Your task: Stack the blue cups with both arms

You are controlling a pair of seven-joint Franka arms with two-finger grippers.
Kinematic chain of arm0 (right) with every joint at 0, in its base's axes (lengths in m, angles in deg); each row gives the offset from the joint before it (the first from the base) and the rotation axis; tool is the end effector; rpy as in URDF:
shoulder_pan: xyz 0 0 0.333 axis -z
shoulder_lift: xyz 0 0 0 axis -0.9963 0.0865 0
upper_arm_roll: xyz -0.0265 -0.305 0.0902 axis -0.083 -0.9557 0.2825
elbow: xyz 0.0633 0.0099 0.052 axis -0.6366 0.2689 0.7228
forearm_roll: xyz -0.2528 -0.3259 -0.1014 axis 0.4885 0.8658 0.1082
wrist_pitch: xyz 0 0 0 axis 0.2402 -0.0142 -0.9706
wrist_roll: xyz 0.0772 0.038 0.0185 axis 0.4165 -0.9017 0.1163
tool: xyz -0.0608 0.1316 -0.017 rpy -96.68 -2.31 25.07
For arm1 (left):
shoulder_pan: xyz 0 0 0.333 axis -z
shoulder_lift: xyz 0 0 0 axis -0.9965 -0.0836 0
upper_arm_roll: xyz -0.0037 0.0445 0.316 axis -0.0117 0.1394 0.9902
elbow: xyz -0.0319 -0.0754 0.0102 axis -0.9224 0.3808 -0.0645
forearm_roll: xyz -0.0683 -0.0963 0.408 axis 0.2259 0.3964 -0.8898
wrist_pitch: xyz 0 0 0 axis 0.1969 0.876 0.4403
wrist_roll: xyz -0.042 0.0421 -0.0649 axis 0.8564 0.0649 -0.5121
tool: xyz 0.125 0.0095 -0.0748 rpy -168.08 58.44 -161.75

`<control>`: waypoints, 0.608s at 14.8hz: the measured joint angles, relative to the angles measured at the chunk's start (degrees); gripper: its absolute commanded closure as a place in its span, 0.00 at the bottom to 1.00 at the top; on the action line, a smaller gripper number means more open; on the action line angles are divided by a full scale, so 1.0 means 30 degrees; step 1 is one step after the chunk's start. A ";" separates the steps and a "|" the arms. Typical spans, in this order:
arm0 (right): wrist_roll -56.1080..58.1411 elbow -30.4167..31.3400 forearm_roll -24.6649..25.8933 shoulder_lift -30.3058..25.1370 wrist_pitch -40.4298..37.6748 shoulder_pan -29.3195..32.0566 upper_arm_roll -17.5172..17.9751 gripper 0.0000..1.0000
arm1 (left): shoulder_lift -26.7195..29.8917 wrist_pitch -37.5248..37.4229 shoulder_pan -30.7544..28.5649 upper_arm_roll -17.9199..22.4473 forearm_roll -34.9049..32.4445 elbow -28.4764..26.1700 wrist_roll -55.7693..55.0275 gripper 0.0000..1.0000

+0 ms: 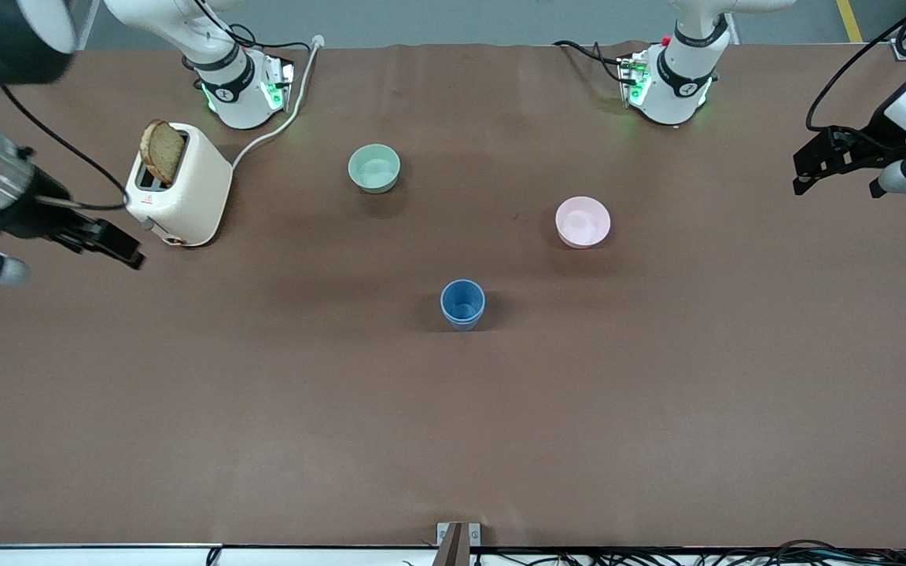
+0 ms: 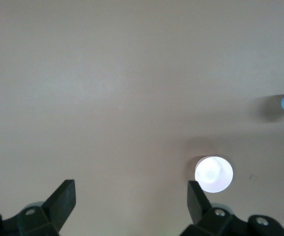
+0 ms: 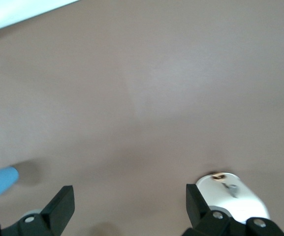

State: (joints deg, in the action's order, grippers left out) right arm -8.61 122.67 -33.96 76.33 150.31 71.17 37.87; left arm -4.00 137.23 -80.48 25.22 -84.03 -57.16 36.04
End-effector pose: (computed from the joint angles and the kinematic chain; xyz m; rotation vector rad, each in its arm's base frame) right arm 0.6099 0.0400 0.5723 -3.0598 0.4260 -0.0523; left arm 0.5623 -0.0666 0.6180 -3.1190 0.1334 -0.0706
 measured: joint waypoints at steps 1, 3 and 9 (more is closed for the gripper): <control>0.0871 0.0057 0.0168 -0.0397 -0.0506 0.0539 -0.0001 0.00 | 0.0000 -0.0031 -0.0004 -0.0024 0.0000 0.0025 -0.0002 0.00; 0.2559 0.0093 0.0830 -0.1015 -0.1428 0.1535 -0.0006 0.00 | -0.0002 -0.0446 -0.0021 -0.0030 0.0000 0.0087 -0.0024 0.00; 0.7665 -0.0886 0.1114 -0.1524 -0.2357 0.4305 -0.0008 0.00 | -0.0075 -0.0866 -0.0085 -0.0029 0.0000 0.0613 -0.0153 0.00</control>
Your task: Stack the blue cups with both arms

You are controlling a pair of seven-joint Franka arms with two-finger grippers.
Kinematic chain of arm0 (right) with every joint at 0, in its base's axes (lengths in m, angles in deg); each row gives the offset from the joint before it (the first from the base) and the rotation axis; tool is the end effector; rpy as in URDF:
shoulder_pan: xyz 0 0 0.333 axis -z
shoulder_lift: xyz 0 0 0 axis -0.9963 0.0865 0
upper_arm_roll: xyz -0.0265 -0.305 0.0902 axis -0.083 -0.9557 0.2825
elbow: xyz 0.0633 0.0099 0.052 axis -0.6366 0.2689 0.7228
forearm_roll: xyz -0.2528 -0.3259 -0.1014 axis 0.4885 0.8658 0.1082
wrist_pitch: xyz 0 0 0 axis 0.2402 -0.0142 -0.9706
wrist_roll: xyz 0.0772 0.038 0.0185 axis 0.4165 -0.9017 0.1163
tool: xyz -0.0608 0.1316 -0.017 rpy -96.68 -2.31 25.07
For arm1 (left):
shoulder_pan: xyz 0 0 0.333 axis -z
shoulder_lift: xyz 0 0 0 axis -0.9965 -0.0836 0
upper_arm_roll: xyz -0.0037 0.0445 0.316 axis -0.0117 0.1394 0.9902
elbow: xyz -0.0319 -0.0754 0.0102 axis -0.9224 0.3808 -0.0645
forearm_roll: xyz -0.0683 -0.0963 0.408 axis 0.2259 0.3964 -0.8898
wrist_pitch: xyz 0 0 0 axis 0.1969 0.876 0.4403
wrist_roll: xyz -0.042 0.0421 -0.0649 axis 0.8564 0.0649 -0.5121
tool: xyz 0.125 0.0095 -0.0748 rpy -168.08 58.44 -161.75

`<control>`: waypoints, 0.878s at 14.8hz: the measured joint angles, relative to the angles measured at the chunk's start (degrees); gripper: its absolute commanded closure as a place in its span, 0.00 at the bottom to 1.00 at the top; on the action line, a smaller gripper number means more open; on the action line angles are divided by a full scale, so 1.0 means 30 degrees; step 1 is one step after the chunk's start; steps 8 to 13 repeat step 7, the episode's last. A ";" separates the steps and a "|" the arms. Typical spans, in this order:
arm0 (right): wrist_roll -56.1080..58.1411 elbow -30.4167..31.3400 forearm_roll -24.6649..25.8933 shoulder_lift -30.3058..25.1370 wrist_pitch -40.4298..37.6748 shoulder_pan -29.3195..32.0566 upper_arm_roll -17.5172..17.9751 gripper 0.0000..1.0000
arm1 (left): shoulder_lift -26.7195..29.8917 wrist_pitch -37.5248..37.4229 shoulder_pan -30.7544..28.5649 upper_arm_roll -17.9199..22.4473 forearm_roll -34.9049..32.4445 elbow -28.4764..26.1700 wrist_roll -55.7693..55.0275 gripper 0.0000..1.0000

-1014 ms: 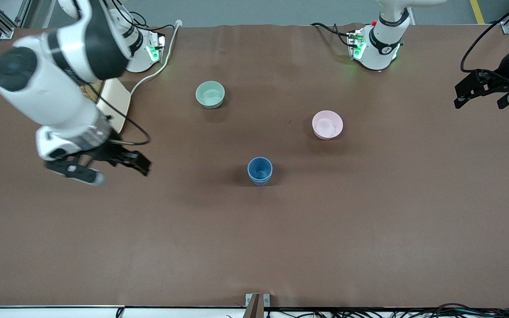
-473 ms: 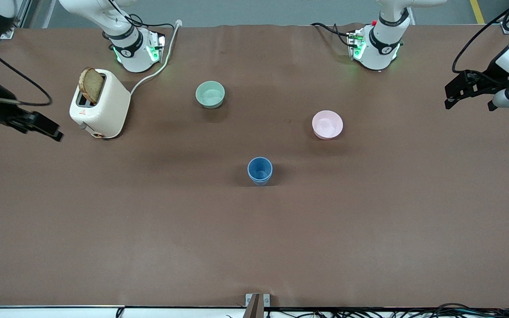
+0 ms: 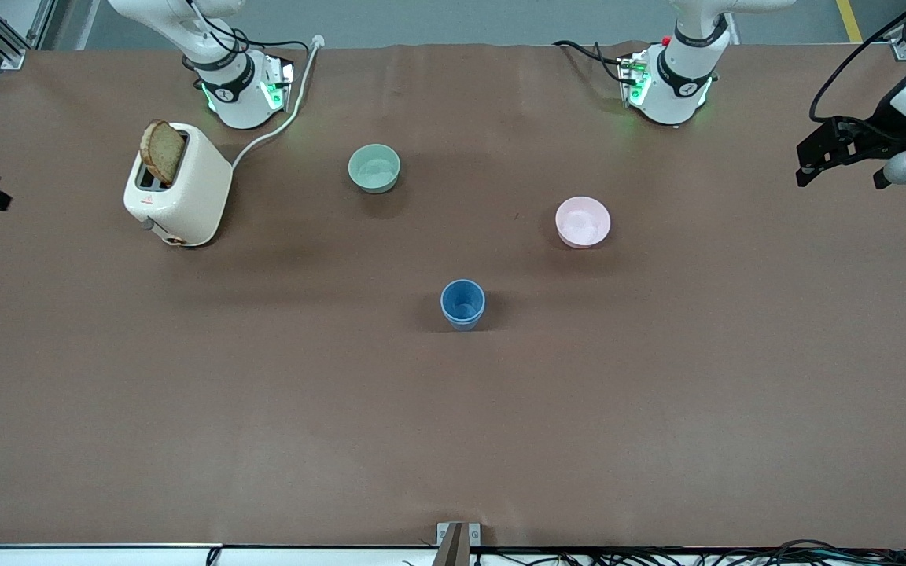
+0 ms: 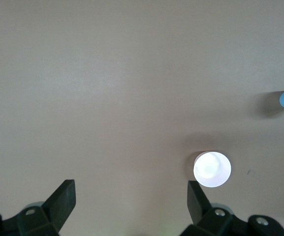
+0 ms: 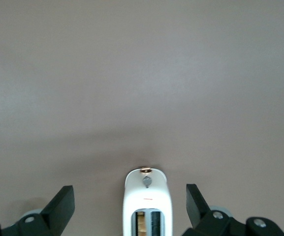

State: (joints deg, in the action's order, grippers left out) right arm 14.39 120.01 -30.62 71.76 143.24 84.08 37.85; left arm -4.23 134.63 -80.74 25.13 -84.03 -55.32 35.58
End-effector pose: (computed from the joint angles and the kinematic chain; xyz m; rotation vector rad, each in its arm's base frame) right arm 0.5656 -0.1032 0.6306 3.1332 -0.1542 0.0690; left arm 0.5583 -0.0644 0.6277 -3.1191 0.1151 -0.0437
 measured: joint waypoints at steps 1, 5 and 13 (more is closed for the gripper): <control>0.0163 -0.0360 0.0000 -0.0010 -0.0339 0.0097 0.0001 0.00 | -0.0033 -0.0010 -0.0039 0.0004 0.0000 0.0029 -0.0007 0.00; 0.0191 -0.0602 0.0000 0.0013 -0.1099 0.0095 0.0190 0.00 | -0.0131 -0.0014 -0.0087 0.0054 0.0000 0.0081 -0.0014 0.00; 0.0190 -0.0556 -0.0001 0.0194 -0.1160 0.0095 0.0212 0.00 | -0.0224 -0.0015 -0.0086 0.0054 0.0000 0.0220 -0.0017 0.00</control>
